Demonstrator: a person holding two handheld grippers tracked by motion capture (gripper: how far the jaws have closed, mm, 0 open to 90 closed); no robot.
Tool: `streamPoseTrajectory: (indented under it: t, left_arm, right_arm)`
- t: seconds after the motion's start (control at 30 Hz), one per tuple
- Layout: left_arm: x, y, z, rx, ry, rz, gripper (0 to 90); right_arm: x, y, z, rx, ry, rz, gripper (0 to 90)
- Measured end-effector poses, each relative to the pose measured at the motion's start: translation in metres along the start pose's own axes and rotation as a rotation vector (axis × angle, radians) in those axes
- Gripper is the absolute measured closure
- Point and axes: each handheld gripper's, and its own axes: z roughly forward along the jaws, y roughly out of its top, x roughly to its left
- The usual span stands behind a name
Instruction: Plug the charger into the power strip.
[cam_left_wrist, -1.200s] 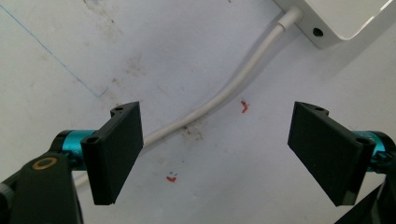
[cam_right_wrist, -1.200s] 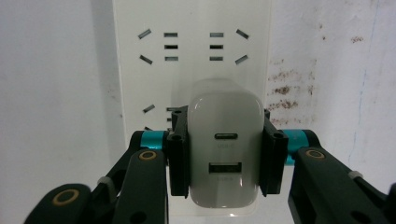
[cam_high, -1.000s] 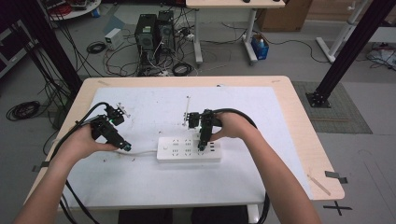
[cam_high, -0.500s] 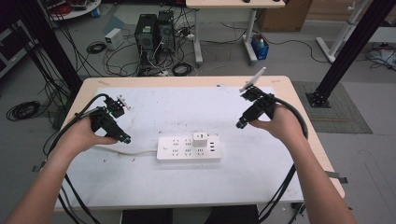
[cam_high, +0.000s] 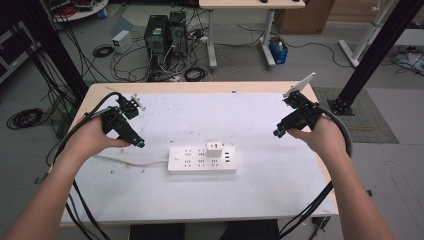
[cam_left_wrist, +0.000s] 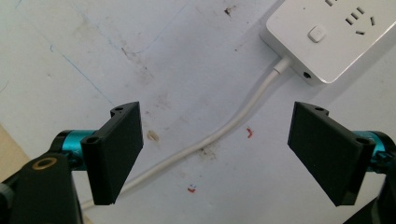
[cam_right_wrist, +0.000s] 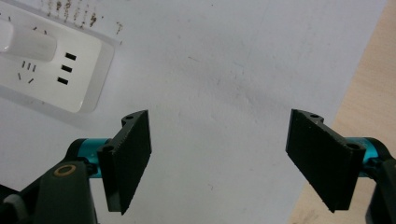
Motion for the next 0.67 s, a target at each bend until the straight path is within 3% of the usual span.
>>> streamPoseTrajectory:
  t: [0.67]
  left_arm:
    - [-0.0026, 0.0042, -0.0012, 0.002, 0.01, -0.002, 18.1]
  right_arm:
    - [-0.0078, -0.0056, 0.0048, 0.002, 0.007, 0.001, 22.0]
